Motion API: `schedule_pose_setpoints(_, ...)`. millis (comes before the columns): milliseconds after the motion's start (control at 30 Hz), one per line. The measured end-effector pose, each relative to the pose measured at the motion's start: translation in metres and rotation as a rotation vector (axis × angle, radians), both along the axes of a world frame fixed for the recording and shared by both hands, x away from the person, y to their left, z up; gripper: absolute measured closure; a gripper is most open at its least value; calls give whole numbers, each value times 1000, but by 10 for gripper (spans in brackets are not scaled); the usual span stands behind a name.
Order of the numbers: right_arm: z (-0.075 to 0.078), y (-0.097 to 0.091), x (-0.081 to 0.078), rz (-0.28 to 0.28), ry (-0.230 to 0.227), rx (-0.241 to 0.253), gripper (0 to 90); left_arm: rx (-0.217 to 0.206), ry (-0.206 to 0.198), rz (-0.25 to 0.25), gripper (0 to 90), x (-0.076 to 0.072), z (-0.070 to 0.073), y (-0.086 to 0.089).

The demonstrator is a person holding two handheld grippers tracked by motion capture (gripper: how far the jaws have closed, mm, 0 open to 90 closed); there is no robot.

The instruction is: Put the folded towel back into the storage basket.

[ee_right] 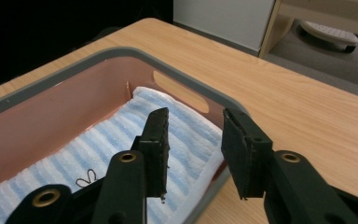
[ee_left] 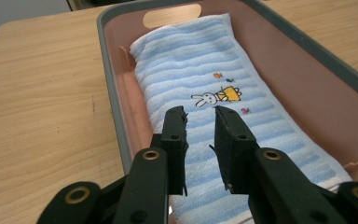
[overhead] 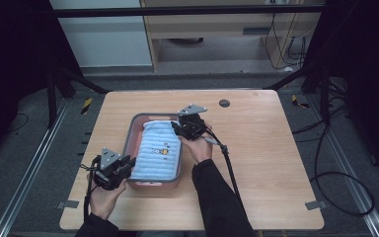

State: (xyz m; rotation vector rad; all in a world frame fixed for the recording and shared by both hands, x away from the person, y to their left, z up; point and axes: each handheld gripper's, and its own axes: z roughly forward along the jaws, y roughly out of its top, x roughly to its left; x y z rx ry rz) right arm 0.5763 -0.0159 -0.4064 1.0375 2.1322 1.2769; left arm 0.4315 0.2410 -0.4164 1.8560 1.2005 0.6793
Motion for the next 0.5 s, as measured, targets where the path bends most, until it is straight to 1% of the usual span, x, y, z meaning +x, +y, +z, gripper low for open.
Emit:
schedule_pose_setpoints(133,7,-17,-8,-7,-13,25,508,-11,-13,-10,692,-1,3,1)
schedule_pose_setpoints(167,10,-29,-11,-14,-17,29,468,-22,-16,-17,677,-1,4,2)
schedule_pose_setpoints(200,10,-29,-11,-14,-17,29,468,-22,-16,-17,670,-1,4,2)
schedule_pose_setpoints(233,12,-40,-15,-22,-19,43,432,-24,-20,-20,659,-1,5,3)
schedule_pose_setpoints(400,13,-71,-23,-49,-27,80,356,-34,-22,-27,600,0,7,6)
schedule_pose_setpoints(433,13,-71,-23,-49,-27,80,356,-34,-23,-26,600,0,7,6)
schedule_pose_setpoints(500,12,-84,-27,-66,-26,96,329,-33,-26,-26,573,0,7,8)
